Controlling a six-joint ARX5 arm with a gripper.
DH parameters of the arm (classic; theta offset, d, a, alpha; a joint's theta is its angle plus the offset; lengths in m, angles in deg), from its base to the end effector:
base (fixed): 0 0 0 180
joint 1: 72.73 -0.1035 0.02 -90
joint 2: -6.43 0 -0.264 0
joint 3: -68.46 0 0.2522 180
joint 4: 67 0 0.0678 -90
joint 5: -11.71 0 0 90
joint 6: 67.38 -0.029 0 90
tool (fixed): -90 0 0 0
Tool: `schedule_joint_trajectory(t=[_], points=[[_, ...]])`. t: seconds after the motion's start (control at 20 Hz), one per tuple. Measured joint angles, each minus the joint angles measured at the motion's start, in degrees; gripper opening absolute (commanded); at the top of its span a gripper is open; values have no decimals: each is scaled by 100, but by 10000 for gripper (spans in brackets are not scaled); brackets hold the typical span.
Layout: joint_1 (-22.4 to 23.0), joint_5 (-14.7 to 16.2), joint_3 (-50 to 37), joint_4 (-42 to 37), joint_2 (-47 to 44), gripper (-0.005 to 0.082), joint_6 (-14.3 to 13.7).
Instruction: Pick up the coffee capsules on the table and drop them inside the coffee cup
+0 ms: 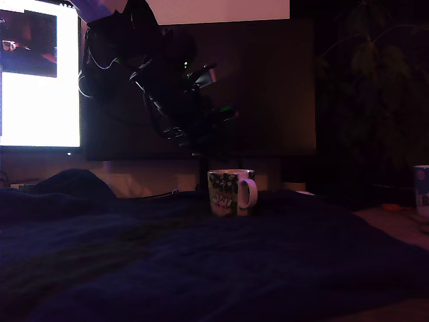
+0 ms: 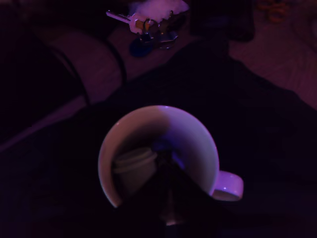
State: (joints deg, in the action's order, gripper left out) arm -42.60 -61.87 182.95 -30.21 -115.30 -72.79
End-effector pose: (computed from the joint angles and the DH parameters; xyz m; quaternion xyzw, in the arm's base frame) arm 0.4091 -0.2469 0.2298 0.0849 0.3545 -0.3835 0.8486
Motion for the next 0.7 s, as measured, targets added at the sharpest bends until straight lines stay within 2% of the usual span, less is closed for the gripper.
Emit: schedule_joint_trajectory(t=[0.25, 0.3, 0.45, 0.7], points=[[-20, 129, 0, 238, 44, -24, -90], [-42, 157, 0, 317, 76, -24, -195], [-140, 306, 0, 450, 221, -24, -339], [-361, 455, 0, 658, 570, -24, -422]])
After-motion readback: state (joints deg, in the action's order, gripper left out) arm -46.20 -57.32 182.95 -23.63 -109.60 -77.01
